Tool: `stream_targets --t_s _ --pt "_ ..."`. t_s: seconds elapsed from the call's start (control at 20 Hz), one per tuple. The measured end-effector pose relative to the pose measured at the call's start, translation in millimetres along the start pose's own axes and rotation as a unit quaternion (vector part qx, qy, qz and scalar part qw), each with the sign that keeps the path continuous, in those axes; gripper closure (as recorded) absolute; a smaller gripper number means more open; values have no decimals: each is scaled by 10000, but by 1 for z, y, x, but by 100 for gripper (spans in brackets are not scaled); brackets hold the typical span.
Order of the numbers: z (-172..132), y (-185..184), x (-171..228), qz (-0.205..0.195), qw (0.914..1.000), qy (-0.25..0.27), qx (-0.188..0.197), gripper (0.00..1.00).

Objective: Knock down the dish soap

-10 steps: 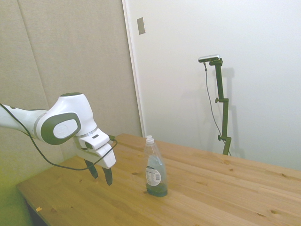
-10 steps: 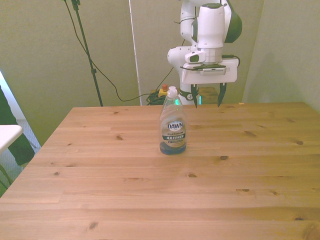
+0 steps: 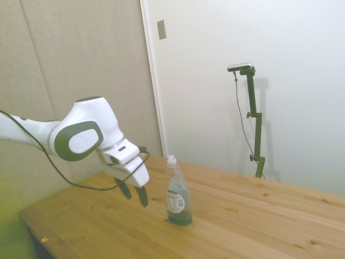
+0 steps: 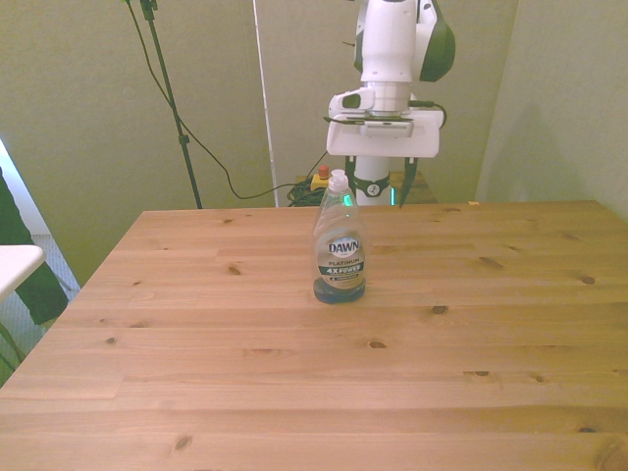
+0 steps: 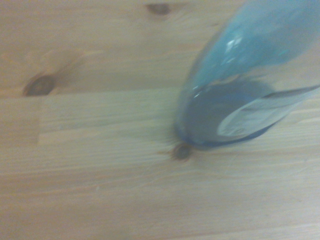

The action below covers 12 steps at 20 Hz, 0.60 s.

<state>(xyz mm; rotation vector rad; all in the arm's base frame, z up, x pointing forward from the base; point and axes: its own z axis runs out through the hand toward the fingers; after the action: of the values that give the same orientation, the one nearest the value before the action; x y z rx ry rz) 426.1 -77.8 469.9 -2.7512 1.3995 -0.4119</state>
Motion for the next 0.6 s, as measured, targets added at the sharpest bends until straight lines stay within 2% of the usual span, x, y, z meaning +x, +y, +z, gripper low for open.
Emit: stream_targets --t_s 0.6 --pt "3 -13 44 373 9989 283 -52 100"
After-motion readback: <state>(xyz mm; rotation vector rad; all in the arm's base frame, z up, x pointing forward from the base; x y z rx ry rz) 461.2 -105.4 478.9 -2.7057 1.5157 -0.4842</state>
